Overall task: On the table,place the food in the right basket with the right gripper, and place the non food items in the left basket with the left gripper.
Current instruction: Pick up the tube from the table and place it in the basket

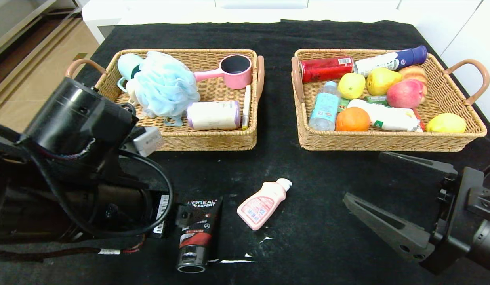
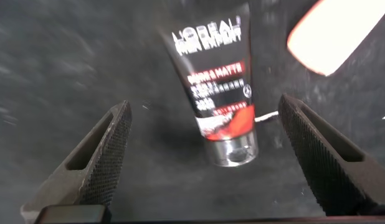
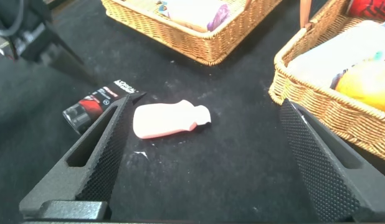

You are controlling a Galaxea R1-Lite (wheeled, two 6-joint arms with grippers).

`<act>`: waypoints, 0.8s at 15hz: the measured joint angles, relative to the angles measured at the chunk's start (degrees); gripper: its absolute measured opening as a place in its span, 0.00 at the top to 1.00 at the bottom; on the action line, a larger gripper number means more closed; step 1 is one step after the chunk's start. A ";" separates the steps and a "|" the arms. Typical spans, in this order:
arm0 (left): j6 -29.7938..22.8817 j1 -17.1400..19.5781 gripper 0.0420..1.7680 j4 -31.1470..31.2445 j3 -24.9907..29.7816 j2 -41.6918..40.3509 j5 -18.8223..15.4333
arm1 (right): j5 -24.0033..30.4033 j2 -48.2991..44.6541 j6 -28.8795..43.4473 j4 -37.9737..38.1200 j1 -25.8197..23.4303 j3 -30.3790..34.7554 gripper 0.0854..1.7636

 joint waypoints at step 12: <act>-0.17 -1.95 0.03 -0.45 2.62 6.08 -0.85 | 0.02 0.00 0.00 0.06 0.05 0.02 0.03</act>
